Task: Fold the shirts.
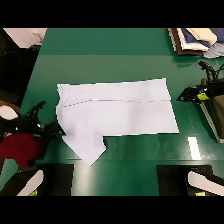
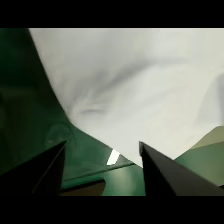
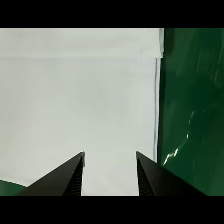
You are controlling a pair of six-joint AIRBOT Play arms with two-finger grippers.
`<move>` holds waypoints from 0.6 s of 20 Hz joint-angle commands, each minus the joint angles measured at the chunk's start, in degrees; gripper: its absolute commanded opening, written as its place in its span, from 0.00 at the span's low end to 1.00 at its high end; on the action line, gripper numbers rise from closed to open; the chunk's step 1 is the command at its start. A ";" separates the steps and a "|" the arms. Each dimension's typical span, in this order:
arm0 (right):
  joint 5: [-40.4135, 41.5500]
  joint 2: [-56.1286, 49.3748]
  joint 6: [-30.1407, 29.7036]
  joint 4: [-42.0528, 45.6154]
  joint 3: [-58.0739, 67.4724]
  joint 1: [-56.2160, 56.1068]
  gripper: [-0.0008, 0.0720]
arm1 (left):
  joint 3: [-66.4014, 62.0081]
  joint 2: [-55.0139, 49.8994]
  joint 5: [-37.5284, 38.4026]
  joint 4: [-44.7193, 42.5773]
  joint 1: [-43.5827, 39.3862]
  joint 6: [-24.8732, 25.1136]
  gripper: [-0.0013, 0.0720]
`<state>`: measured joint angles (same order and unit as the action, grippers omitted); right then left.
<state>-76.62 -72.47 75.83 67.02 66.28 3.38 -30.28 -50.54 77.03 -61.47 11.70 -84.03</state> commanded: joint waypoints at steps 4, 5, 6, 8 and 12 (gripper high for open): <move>0.76 1.84 -0.09 -0.02 0.20 0.13 0.54 | 9.31 3.65 -2.60 3.39 -0.02 -1.07 0.75; 0.61 1.84 -0.09 -0.02 0.57 0.13 0.54 | 9.97 3.65 -3.54 3.45 -0.02 -1.09 0.75; 0.44 1.84 -0.07 -0.04 0.94 0.13 0.54 | 10.80 3.65 -4.83 3.93 -0.07 -1.07 0.75; 0.33 1.84 -0.07 -0.04 1.22 0.13 0.54 | 12.41 3.65 -6.82 6.25 -0.07 -0.90 0.75; -0.26 1.84 -0.07 -0.04 1.16 0.13 0.54 | 13.20 3.65 -9.60 9.99 -0.07 0.46 0.75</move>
<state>-76.49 -70.67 75.75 66.98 67.31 3.46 -18.09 -46.94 70.63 -53.63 11.68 -84.53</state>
